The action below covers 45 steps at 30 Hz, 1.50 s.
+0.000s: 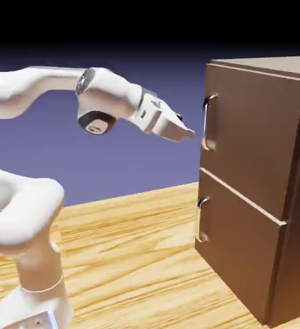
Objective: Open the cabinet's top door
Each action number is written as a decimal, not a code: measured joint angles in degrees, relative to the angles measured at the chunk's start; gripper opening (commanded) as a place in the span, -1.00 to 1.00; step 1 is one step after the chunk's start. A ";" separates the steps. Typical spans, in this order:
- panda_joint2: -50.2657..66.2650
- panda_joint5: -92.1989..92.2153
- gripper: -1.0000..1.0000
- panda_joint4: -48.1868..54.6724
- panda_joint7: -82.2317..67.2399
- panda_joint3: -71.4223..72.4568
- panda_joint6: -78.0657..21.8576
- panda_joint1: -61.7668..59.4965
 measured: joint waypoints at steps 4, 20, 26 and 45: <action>-4.10 9.97 0.00 0.34 -4.85 4.52 -2.23 -4.35; -20.51 49.84 0.00 1.71 -24.24 22.59 -11.17 -21.76; -26.66 64.80 0.00 2.23 -31.51 29.37 -14.52 -28.28; -26.11 67.28 -1.00 -6.88 -42.79 21.11 -39.38 -30.59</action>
